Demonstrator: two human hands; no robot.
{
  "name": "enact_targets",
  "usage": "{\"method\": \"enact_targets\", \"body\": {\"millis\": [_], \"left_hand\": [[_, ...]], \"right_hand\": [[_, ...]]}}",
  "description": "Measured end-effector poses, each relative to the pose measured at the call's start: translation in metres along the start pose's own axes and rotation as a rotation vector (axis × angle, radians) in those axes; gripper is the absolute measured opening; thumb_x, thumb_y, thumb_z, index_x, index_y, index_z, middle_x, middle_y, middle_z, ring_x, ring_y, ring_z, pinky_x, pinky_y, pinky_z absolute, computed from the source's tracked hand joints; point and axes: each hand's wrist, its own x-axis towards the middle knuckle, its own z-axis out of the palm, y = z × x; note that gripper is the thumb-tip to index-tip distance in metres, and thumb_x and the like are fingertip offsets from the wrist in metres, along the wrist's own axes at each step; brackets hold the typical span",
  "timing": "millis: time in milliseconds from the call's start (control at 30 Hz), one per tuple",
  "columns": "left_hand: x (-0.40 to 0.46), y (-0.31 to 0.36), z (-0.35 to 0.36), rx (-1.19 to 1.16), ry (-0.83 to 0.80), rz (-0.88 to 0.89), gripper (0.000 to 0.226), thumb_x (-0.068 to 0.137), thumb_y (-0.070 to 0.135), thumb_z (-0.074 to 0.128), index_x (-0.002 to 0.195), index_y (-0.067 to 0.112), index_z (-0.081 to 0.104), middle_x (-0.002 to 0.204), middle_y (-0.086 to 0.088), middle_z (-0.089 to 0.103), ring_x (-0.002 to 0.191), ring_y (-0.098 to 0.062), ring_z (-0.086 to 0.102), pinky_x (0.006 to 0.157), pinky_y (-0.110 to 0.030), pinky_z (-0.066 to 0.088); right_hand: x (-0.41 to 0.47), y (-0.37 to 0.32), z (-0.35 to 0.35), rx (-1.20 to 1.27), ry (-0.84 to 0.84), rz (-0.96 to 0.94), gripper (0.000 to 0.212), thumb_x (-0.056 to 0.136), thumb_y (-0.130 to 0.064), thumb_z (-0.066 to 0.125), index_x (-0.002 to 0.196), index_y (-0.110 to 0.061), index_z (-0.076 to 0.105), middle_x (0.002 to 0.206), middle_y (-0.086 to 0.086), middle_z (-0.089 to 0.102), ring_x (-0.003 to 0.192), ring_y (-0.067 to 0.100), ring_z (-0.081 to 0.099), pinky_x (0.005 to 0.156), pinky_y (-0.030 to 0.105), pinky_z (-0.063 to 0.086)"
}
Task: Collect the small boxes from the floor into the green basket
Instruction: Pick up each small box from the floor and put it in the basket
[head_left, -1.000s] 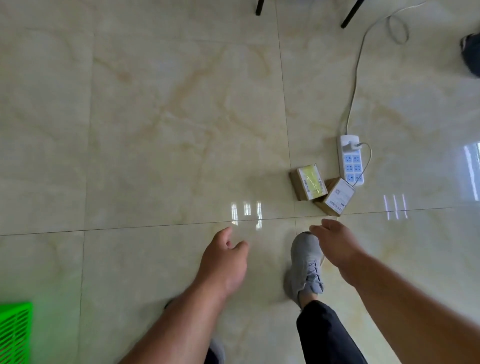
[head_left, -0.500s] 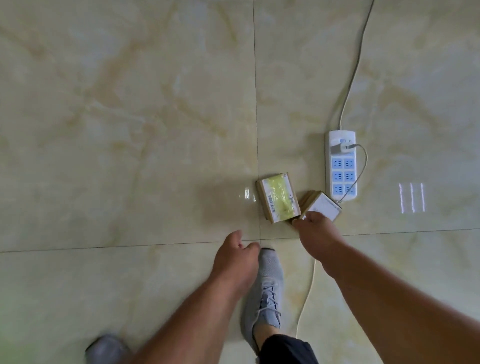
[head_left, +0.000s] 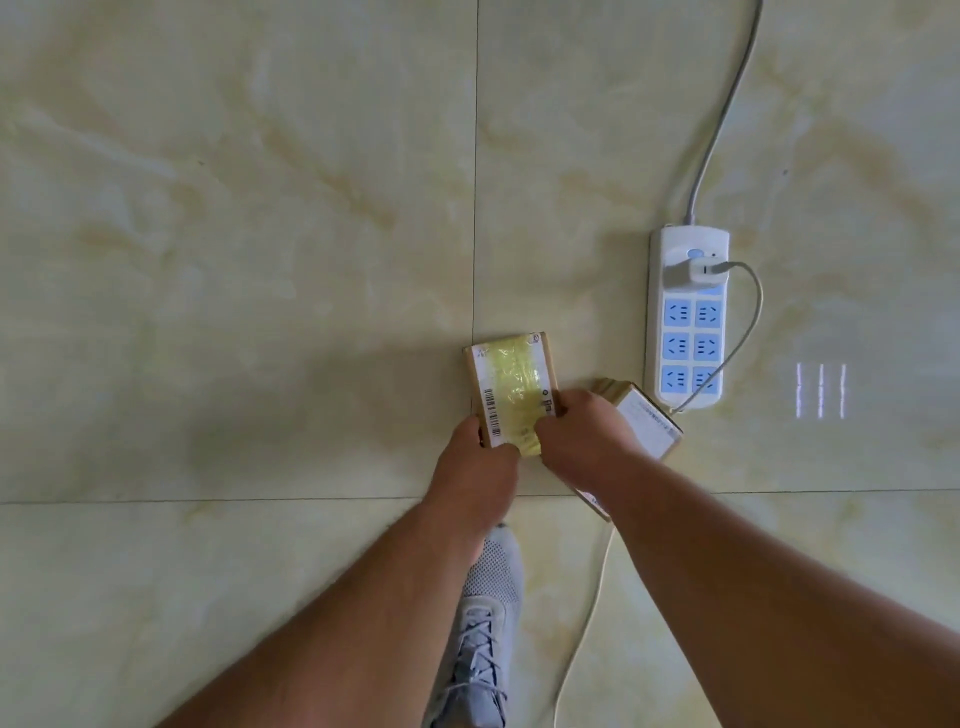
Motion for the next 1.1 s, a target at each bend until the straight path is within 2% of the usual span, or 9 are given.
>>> {"method": "enact_targets", "body": {"millis": [200, 367, 467, 567, 700, 833, 900, 967, 1100], "left_hand": [[-0.028, -0.003, -0.035, -0.080, 0.008, 0.052, 0.042, 0.090, 0.014, 0.052, 0.121, 0.037, 0.068, 0.114, 0.018, 0.075, 0.109, -0.006, 0.067, 0.068, -0.016, 0.052], [-0.066, -0.003, -0.086, -0.112, 0.040, 0.108, 0.046, 0.091, 0.016, 0.052, 0.128, 0.041, 0.064, 0.125, 0.019, 0.071, 0.121, -0.005, 0.061, 0.093, -0.027, 0.044], [-0.088, -0.011, -0.123, -0.143, 0.067, 0.121, 0.052, 0.092, 0.012, 0.050, 0.133, 0.041, 0.060, 0.129, 0.018, 0.068, 0.123, -0.006, 0.058, 0.088, -0.023, 0.042], [-0.111, -0.026, -0.161, -0.170, 0.116, 0.135, 0.054, 0.091, 0.009, 0.048, 0.134, 0.040, 0.060, 0.129, 0.017, 0.069, 0.121, -0.007, 0.059, 0.086, -0.022, 0.044], [-0.142, -0.058, -0.216, -0.213, 0.188, 0.147, 0.055, 0.092, 0.008, 0.046, 0.136, 0.039, 0.059, 0.133, 0.015, 0.067, 0.124, -0.010, 0.059, 0.100, -0.031, 0.046], [-0.172, -0.103, -0.270, -0.313, 0.265, 0.139, 0.052, 0.091, 0.011, 0.048, 0.133, 0.038, 0.061, 0.129, 0.013, 0.069, 0.115, -0.009, 0.063, 0.081, -0.025, 0.046], [-0.189, -0.127, -0.295, -0.357, 0.310, 0.148, 0.049, 0.093, 0.013, 0.049, 0.133, 0.039, 0.061, 0.127, 0.014, 0.069, 0.111, -0.006, 0.063, 0.075, -0.023, 0.045], [-0.207, -0.151, -0.318, -0.398, 0.360, 0.154, 0.042, 0.095, 0.017, 0.050, 0.128, 0.040, 0.063, 0.121, 0.018, 0.070, 0.104, -0.002, 0.064, 0.073, -0.023, 0.045], [-0.245, -0.202, -0.357, -0.498, 0.441, 0.156, 0.031, 0.097, 0.026, 0.051, 0.123, 0.038, 0.063, 0.117, 0.018, 0.071, 0.102, -0.001, 0.066, 0.076, -0.023, 0.046]], "right_hand": [[-0.034, -0.026, -0.004, 0.092, 0.008, -0.120, 0.033, 0.075, -0.023, 0.045, 0.096, -0.022, 0.071, 0.083, 0.003, 0.075, 0.074, 0.027, 0.069, 0.064, 0.041, 0.058], [-0.081, -0.067, 0.010, 0.133, -0.062, -0.171, 0.040, 0.081, -0.019, 0.047, 0.107, -0.035, 0.072, 0.089, -0.003, 0.076, 0.064, 0.016, 0.063, 0.054, 0.029, 0.049], [-0.110, -0.091, 0.027, 0.136, -0.107, -0.205, 0.045, 0.083, -0.017, 0.046, 0.112, -0.040, 0.072, 0.096, -0.010, 0.076, 0.077, 0.016, 0.070, 0.060, 0.027, 0.054], [-0.133, -0.114, 0.052, 0.128, -0.150, -0.242, 0.045, 0.084, -0.013, 0.047, 0.108, -0.038, 0.076, 0.096, -0.006, 0.078, 0.071, 0.012, 0.066, 0.054, 0.023, 0.048], [-0.167, -0.146, 0.102, 0.086, -0.194, -0.281, 0.036, 0.084, -0.010, 0.054, 0.098, -0.032, 0.079, 0.099, -0.001, 0.079, 0.100, 0.026, 0.073, 0.087, 0.043, 0.059], [-0.210, -0.173, 0.156, -0.035, -0.231, -0.343, 0.031, 0.083, -0.022, 0.056, 0.099, -0.039, 0.077, 0.101, -0.001, 0.078, 0.108, 0.025, 0.069, 0.096, 0.042, 0.054], [-0.233, -0.187, 0.184, -0.081, -0.248, -0.387, 0.030, 0.080, -0.025, 0.056, 0.103, -0.029, 0.074, 0.107, 0.010, 0.074, 0.107, 0.035, 0.066, 0.096, 0.052, 0.053], [-0.257, -0.199, 0.210, -0.113, -0.263, -0.414, 0.029, 0.080, -0.024, 0.053, 0.101, -0.023, 0.073, 0.106, 0.013, 0.072, 0.091, 0.037, 0.066, 0.087, 0.044, 0.056], [-0.309, -0.223, 0.260, -0.223, -0.311, -0.477, 0.027, 0.084, -0.018, 0.052, 0.094, -0.027, 0.075, 0.088, 0.006, 0.073, 0.070, 0.015, 0.054, 0.067, 0.029, 0.042]]}}
